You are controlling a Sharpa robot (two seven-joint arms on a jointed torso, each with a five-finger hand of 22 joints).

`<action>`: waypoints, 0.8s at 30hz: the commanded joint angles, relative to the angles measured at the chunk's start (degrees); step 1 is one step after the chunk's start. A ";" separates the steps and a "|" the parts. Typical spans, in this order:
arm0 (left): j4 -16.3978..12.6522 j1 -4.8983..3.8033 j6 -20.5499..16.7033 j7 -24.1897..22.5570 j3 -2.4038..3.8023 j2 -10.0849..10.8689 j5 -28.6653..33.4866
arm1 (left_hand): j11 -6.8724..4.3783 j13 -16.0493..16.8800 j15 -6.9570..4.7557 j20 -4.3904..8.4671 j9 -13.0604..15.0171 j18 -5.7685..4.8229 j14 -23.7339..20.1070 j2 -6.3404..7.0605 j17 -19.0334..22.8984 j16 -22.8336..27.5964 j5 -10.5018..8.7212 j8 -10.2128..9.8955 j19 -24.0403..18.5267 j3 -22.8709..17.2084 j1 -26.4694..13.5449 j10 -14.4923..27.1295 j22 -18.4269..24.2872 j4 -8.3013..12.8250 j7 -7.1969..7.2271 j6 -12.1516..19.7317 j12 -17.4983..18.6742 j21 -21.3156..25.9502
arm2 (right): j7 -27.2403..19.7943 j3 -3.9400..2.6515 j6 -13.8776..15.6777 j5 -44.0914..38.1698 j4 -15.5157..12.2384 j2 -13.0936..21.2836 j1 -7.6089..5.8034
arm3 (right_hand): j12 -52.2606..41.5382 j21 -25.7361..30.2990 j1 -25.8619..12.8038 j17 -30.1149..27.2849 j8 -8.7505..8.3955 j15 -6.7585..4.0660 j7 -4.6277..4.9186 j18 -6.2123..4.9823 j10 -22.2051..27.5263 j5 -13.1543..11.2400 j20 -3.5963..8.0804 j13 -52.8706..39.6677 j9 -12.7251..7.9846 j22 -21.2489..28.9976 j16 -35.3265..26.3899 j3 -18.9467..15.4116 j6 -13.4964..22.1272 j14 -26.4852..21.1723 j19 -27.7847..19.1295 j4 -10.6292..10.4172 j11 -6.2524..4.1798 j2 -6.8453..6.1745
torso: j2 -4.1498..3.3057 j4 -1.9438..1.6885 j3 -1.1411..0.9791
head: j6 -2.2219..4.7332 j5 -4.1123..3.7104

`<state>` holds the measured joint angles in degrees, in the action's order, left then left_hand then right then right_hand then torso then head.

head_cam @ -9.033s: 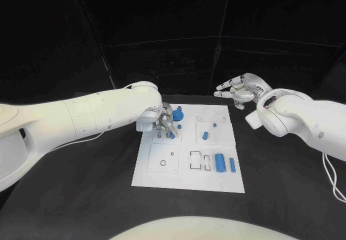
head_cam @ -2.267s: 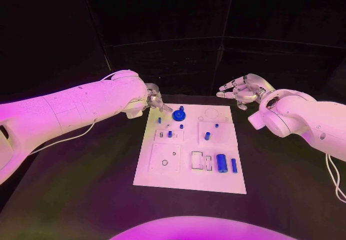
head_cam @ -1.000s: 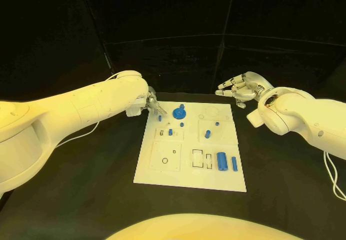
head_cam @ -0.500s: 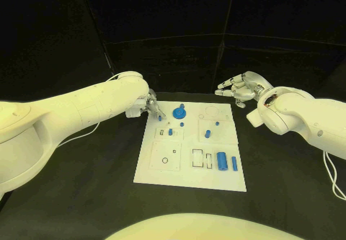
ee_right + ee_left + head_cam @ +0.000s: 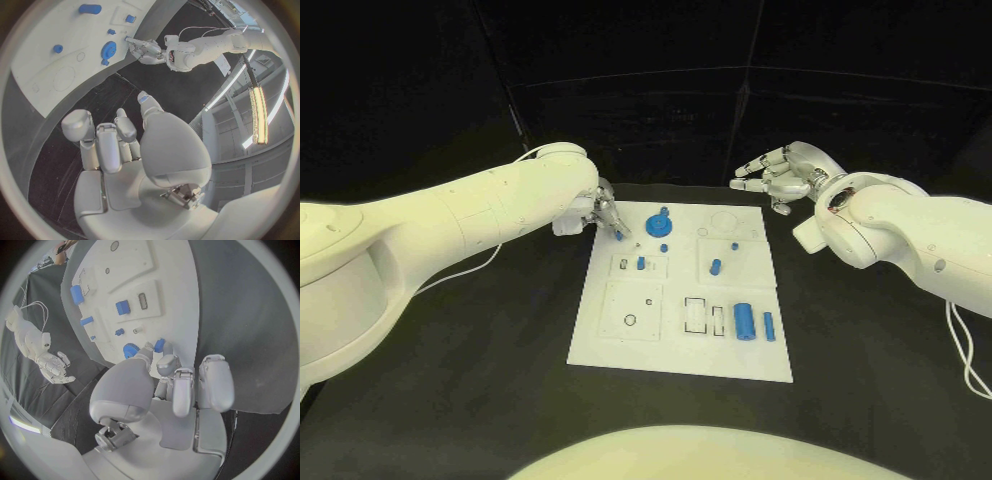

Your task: Assemble the parts on the task board

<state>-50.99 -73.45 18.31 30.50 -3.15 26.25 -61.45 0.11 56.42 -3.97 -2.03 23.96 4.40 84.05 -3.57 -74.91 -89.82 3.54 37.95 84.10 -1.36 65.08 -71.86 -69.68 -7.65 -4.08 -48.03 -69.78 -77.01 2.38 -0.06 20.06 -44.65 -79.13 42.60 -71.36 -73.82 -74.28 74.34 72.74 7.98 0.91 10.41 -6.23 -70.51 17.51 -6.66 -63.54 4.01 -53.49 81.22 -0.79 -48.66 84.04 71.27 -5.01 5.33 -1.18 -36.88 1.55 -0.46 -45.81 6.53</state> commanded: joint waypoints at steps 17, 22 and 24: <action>-0.79 -0.04 -2.70 -0.72 0.00 0.49 3.04 | -0.83 -0.68 -0.39 0.39 -0.32 -0.38 5.95 -4.33 -15.09 -0.18 0.19 -0.32 -0.11 -14.80 8.62 0.61 0.00 9.51 0.26 0.61 0.86 -0.06 | -0.26 -0.05 -0.52 -1.72 0.16 -0.24 -0.10 | 0.12 0.33 0.12 0.02 0.41 -0.34 -0.19 -0.75 0.13 0.73 -0.04 -0.11 -0.06 0.09 -0.29 -0.47 0.30 2.28 -0.26 -0.24 -0.16 0.80 | 0.02 -0.02 0.01 | -0.10 -0.01; -1.76 -0.03 -4.27 -1.05 0.00 1.37 4.52 | -0.82 -0.69 -0.20 0.31 1.41 -0.35 5.95 -1.15 -15.09 -0.18 0.10 1.98 -0.07 -27.02 2.56 0.03 -0.20 11.29 0.10 1.24 0.78 -0.08 | -0.19 -0.05 -0.67 -1.78 0.18 -0.23 -0.10 | 0.12 0.33 0.13 0.02 0.42 -0.34 -0.19 -0.75 0.13 0.76 -0.04 -0.11 -0.06 0.09 -0.29 -0.48 0.29 2.29 -0.25 -0.24 -0.16 0.81 | 0.05 -0.07 -0.01 | -0.03 -0.04; -2.58 -0.02 -5.21 -1.28 0.00 2.07 4.96 | -0.69 -0.63 -0.26 0.33 1.82 -0.35 5.95 -0.29 -15.09 -0.18 0.02 2.54 -0.06 -29.55 1.16 -0.12 -0.24 11.59 0.18 1.41 0.69 -0.07 | -0.15 -0.05 -0.73 -1.79 0.19 -0.20 -0.10 | 0.15 0.33 0.15 -0.02 0.44 -0.34 -0.20 -0.75 0.17 0.86 -0.03 -0.05 -0.05 0.09 -0.32 -0.50 0.29 2.28 -0.25 -0.26 -0.16 0.82 | 0.08 -0.06 -0.02 | 0.02 -0.04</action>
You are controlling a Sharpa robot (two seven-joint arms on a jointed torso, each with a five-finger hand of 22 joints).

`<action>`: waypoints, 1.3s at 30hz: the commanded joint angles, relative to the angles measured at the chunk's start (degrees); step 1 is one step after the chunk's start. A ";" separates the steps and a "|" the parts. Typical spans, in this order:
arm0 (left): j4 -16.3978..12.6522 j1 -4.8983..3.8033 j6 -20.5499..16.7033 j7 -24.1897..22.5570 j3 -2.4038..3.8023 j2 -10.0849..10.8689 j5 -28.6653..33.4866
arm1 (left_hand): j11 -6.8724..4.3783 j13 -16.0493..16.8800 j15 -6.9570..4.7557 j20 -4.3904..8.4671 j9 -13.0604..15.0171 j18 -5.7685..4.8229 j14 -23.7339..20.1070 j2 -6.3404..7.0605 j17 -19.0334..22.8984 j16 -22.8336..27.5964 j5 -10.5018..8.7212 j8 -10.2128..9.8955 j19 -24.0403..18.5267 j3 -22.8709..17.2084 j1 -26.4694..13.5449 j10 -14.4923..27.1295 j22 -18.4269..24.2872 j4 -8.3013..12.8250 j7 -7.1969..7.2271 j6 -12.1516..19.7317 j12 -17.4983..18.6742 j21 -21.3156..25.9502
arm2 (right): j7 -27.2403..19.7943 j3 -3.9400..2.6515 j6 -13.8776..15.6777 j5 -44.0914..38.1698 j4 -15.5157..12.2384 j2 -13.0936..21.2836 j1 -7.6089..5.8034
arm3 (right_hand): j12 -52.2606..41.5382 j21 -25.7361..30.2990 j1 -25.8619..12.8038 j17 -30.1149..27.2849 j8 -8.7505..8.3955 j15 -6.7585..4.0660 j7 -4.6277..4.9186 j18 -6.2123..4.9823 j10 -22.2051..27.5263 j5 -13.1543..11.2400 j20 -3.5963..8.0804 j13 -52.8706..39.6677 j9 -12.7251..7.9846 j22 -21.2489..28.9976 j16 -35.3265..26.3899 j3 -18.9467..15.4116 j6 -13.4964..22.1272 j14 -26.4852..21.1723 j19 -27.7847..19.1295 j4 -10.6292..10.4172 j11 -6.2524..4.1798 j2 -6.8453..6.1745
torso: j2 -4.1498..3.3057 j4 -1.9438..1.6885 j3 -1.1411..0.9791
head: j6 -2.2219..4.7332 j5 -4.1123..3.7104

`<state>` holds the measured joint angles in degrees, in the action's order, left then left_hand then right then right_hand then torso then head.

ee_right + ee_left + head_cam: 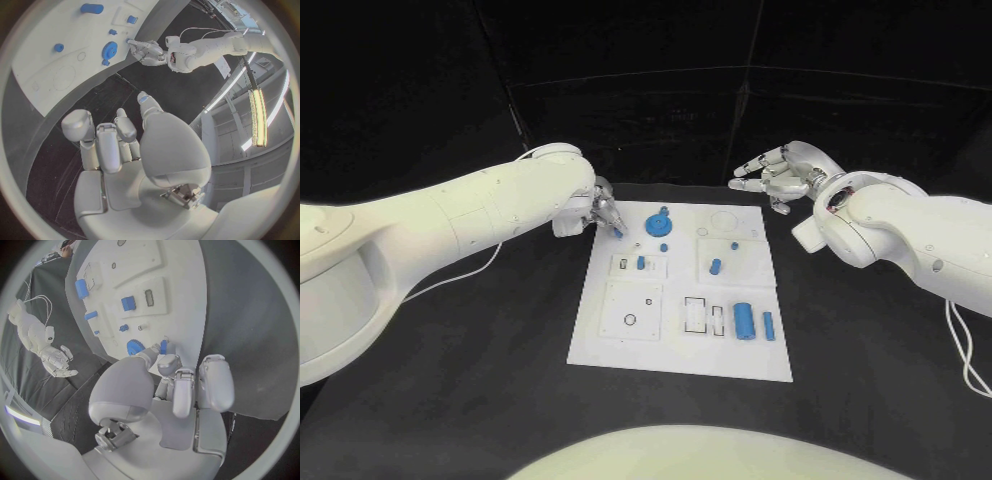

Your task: Assemble the parts on the task board

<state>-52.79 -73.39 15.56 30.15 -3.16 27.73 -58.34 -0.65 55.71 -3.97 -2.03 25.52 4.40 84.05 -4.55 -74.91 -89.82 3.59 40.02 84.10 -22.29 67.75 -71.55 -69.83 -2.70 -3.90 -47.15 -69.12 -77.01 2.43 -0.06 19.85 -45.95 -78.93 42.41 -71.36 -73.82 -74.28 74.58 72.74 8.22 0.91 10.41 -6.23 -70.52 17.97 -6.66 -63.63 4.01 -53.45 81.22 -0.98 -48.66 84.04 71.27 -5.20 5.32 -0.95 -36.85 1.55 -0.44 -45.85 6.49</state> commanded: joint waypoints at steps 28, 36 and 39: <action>-24.58 2.37 -15.05 -1.37 -1.32 14.13 1.43 | -0.32 0.49 -0.70 0.52 2.14 -0.34 5.95 3.73 -15.09 -0.18 0.87 3.33 0.00 -19.46 -6.71 -1.61 0.00 9.19 0.44 0.61 -0.39 0.15 | 0.07 -0.03 -0.95 -0.51 0.54 0.13 -0.10 | 0.13 0.33 -0.09 0.05 0.20 -0.35 -0.19 -0.74 0.15 0.45 -0.03 0.01 -0.05 0.03 -0.28 -0.32 0.29 2.30 -0.23 -0.08 -0.16 0.59 | 0.11 -0.82 -0.06 | -0.24 0.27; -26.85 3.21 -17.56 -1.06 -1.80 15.14 -2.53 | -0.48 1.31 -0.85 0.66 2.46 -0.45 5.95 4.55 -15.09 -0.18 1.70 3.94 0.27 -20.67 -7.37 -2.37 -0.61 9.73 0.61 0.50 -0.99 -0.25 | 0.06 -0.03 -1.01 -0.51 0.69 -0.03 -0.10 | 0.09 0.34 -0.11 0.05 0.24 -0.35 -0.20 -0.74 0.10 0.57 -0.03 -0.04 -0.05 0.05 -0.29 -0.41 0.26 2.30 -0.23 -0.15 -0.16 0.57 | 0.17 -0.70 -0.11 | -0.44 0.45; -27.14 3.35 -17.92 -1.02 -1.85 15.16 -3.03 | -0.55 1.31 -0.89 0.71 2.61 -0.45 5.95 4.68 -15.09 -0.18 1.81 4.27 0.29 -20.86 -8.02 -2.52 -0.63 9.43 0.70 0.28 -1.03 -0.25 | 0.08 -0.03 -1.04 -0.51 0.68 -0.03 -0.10 | 0.09 0.34 -0.11 0.05 0.24 -0.35 -0.20 -0.74 0.10 0.57 -0.03 -0.04 -0.05 0.05 -0.29 -0.41 0.26 2.30 -0.23 -0.15 -0.16 0.57 | 0.12 -0.65 -0.13 | -0.39 0.37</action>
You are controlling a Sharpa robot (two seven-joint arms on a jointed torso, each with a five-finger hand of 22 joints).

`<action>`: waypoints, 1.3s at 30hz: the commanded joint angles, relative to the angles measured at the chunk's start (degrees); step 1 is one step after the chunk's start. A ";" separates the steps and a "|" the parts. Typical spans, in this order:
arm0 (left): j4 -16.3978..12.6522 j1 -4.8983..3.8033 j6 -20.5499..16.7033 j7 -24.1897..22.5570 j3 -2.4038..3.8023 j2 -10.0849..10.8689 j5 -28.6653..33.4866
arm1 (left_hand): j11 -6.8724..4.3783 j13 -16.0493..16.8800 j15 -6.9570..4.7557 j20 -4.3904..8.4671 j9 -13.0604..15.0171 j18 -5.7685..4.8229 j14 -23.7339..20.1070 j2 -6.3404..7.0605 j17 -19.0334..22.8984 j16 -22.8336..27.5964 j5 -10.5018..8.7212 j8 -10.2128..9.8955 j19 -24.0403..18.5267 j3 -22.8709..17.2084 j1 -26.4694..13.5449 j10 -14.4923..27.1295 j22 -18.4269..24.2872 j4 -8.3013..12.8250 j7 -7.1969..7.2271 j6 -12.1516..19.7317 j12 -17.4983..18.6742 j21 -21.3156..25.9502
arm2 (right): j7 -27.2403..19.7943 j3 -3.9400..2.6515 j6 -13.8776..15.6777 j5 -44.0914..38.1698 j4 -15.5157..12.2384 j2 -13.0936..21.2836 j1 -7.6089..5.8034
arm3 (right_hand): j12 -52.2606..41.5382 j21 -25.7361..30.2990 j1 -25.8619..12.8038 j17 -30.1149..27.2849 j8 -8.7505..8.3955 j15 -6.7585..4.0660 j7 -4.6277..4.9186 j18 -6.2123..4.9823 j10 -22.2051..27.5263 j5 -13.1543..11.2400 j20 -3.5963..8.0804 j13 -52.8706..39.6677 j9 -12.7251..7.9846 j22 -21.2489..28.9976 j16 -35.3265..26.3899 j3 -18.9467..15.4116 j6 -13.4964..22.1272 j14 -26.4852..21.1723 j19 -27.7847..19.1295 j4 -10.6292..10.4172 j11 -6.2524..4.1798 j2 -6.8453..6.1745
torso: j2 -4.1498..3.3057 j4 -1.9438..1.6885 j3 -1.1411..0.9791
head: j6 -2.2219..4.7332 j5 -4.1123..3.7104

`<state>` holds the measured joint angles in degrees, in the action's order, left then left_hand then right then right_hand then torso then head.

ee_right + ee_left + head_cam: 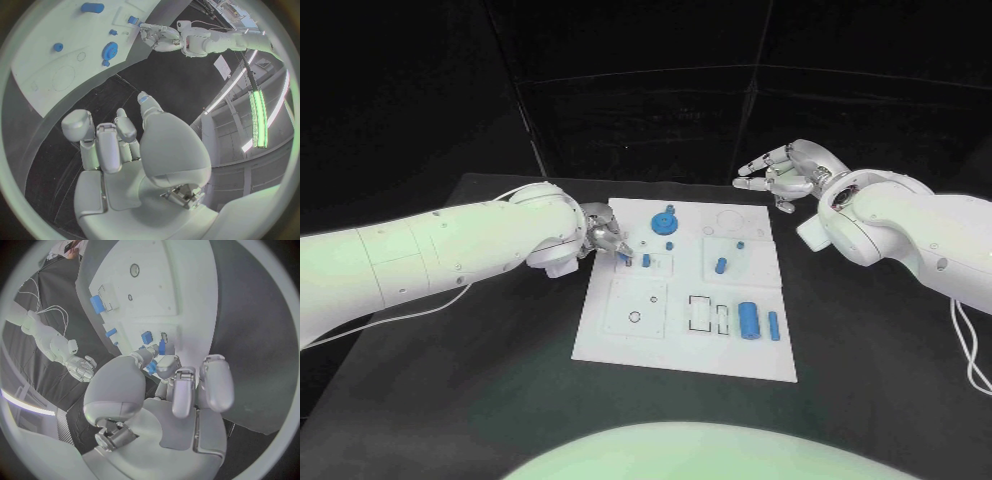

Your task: Assemble the parts on the task board

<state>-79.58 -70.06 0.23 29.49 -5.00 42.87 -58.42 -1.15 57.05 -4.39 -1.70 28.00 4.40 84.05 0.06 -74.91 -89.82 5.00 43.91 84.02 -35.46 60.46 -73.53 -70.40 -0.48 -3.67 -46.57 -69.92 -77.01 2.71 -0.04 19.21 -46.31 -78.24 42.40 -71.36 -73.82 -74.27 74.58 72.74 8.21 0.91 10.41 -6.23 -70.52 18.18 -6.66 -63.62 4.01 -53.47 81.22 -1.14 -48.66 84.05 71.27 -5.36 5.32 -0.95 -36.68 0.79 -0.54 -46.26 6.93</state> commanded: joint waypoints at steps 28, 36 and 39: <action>0.05 0.82 1.09 0.24 -0.35 -1.05 -6.65 | -0.23 -0.56 -0.59 0.47 0.36 -0.49 5.95 0.72 -15.09 -0.18 0.24 0.89 0.43 -7.46 -1.52 -0.51 -0.27 7.02 0.73 -0.52 0.00 -0.36 | -0.19 -0.04 -0.63 -0.15 -0.13 0.04 -0.11 | 0.08 0.36 -0.13 0.06 0.27 -0.35 -0.20 -0.75 0.09 0.41 -0.02 -0.05 -0.04 0.10 -0.29 -0.32 0.25 2.30 -0.24 -0.03 -0.16 0.56 | -0.07 -0.22 -0.03 | -0.37 -0.69; 0.55 0.82 2.36 0.32 -0.37 -1.62 -6.70 | -0.29 -0.71 -0.63 0.50 0.42 -0.51 5.95 0.89 -15.09 -0.18 0.17 1.03 0.44 -7.19 -1.63 -0.53 -0.34 7.00 0.82 -0.61 0.06 -0.39 | -0.21 -0.04 -0.65 -0.15 -0.06 -0.11 -0.10 | 0.08 0.36 -0.13 0.06 0.27 -0.35 -0.20 -0.75 0.09 0.41 -0.02 -0.05 -0.04 0.10 -0.29 -0.32 0.25 2.30 -0.24 -0.03 -0.16 0.56 | -0.04 -0.26 -0.03 | -0.43 -0.64; 0.70 0.85 2.48 0.33 -0.39 -1.85 -6.70 | -0.31 -0.68 -0.64 0.51 0.43 -0.51 5.95 0.91 -15.09 -0.18 0.15 1.06 0.44 -7.13 -1.65 -0.57 -0.34 6.98 0.84 -0.62 0.04 -0.39 | -0.22 -0.04 -0.63 -0.15 -0.06 -0.11 -0.10 | 0.08 0.36 -0.13 0.06 0.27 -0.35 -0.20 -0.75 0.09 0.41 -0.02 -0.05 -0.04 0.10 -0.29 -0.32 0.25 2.30 -0.24 -0.03 -0.16 0.56 | -0.07 -0.23 -0.03 | -0.52 -0.65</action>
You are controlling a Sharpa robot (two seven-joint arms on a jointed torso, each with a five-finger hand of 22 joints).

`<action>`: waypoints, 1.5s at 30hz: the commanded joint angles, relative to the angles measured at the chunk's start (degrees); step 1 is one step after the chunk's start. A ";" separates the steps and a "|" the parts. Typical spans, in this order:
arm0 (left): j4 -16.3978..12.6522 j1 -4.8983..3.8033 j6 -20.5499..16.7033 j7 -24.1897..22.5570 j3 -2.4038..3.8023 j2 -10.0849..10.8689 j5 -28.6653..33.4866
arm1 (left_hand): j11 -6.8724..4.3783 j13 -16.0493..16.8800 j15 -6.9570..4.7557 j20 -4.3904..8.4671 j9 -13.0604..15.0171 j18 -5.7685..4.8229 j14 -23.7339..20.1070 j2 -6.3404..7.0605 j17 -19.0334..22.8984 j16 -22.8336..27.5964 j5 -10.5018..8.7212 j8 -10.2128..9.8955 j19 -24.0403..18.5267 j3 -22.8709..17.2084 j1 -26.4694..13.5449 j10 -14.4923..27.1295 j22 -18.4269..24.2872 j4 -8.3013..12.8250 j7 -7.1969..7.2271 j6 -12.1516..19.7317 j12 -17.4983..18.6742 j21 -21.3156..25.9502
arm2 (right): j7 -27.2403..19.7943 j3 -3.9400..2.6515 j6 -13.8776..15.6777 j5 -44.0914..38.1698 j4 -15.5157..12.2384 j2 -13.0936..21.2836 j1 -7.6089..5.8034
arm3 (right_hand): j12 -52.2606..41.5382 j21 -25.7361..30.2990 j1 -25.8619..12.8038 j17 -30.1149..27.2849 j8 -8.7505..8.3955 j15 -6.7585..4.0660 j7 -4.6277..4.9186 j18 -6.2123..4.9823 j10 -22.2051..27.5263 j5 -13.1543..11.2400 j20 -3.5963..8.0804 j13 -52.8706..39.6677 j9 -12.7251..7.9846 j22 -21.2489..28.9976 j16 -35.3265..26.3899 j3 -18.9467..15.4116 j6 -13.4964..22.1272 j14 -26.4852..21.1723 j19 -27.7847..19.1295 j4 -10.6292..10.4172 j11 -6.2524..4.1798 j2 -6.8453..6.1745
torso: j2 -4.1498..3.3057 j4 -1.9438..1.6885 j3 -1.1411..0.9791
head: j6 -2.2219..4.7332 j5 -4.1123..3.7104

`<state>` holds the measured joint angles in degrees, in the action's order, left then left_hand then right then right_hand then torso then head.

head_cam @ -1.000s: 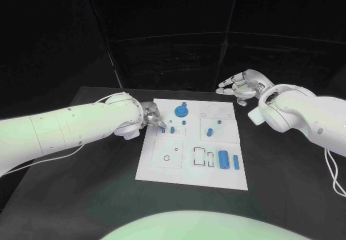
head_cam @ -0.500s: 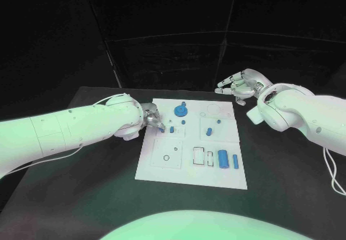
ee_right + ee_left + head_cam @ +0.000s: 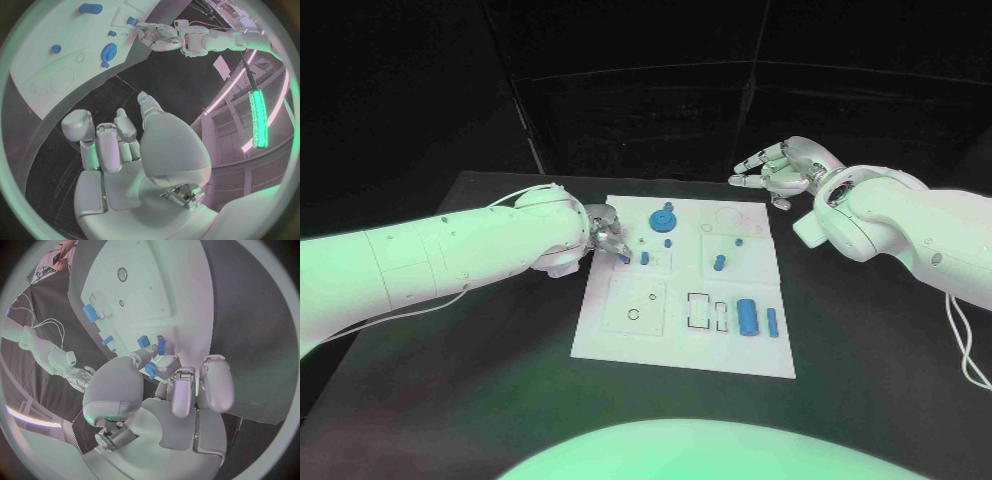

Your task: Assemble the parts on the task board

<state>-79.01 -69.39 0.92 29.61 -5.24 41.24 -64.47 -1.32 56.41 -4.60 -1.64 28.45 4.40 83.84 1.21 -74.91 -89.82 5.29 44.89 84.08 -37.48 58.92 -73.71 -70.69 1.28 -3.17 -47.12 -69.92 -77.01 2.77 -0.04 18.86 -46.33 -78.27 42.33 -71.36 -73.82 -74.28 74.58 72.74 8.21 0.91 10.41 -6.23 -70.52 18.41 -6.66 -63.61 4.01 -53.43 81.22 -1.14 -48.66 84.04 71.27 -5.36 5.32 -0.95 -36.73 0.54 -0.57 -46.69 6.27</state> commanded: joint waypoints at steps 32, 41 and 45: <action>0.10 0.36 1.97 0.28 -0.17 -0.35 -0.64 | -0.64 0.19 -0.80 0.74 0.04 -0.53 6.16 1.24 -15.09 -0.18 -0.23 0.65 0.43 -2.86 -0.96 -0.98 -0.20 4.98 1.05 -1.05 -0.21 -0.43 | -0.31 -0.05 -0.21 -0.13 -0.01 0.08 -0.10 | 0.07 0.36 -0.13 0.06 0.27 -0.35 -0.20 -0.75 0.09 0.18 -0.02 -0.06 -0.04 0.06 -0.29 -0.32 0.25 2.30 -0.24 -0.04 -0.16 0.56 | -0.01 -0.20 -0.07 | -0.27 -0.49; 0.40 0.35 2.13 0.28 -0.17 -0.54 -0.64 | -1.03 0.19 -1.16 1.10 -0.62 -0.55 6.16 2.72 -15.09 -0.18 -0.28 0.23 0.46 1.13 -2.92 -1.12 -0.31 3.17 1.49 -2.28 -0.26 -0.42 | -0.34 -0.05 -0.21 -0.13 0.07 0.00 -0.10 | 0.07 0.36 -0.13 0.06 0.27 -0.35 -0.20 -0.75 0.09 0.18 -0.02 -0.06 -0.04 0.06 -0.29 -0.32 0.25 2.30 -0.24 -0.04 -0.16 0.56 | -0.01 -0.20 -0.10 | -0.43 -0.60; 0.66 0.35 2.05 0.28 -0.16 -0.69 -0.64 | -1.08 0.29 -1.22 1.16 -0.82 -0.55 6.16 2.67 -15.09 -0.18 -0.27 0.08 0.46 2.06 -3.25 -1.19 -0.29 2.60 1.53 -2.57 -0.33 -0.38 | -0.33 -0.05 -0.21 -0.13 0.12 -0.05 -0.09 | 0.07 0.36 -0.13 0.06 0.27 -0.35 -0.20 -0.75 0.09 0.18 -0.02 -0.06 -0.04 0.06 -0.29 -0.32 0.25 2.30 -0.24 -0.04 -0.16 0.56 | -0.01 -0.23 -0.12 | -0.46 -0.62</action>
<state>-78.46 -69.13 1.77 29.61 -5.29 40.65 -64.73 -2.46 56.64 -5.43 -0.84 27.71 4.40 83.85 3.76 -74.91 -89.82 4.87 45.28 84.07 -35.74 56.20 -74.85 -70.94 3.83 -1.62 -49.27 -69.92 -77.23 2.77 -0.04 18.84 -46.35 -78.14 42.33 -71.35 -73.82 -74.28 74.58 72.74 8.21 0.91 10.41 -6.23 -70.52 18.40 -6.66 -63.61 4.01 -53.45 81.22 -1.14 -48.66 84.04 71.27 -5.36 5.32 -0.95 -36.73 0.33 -0.67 -47.15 5.66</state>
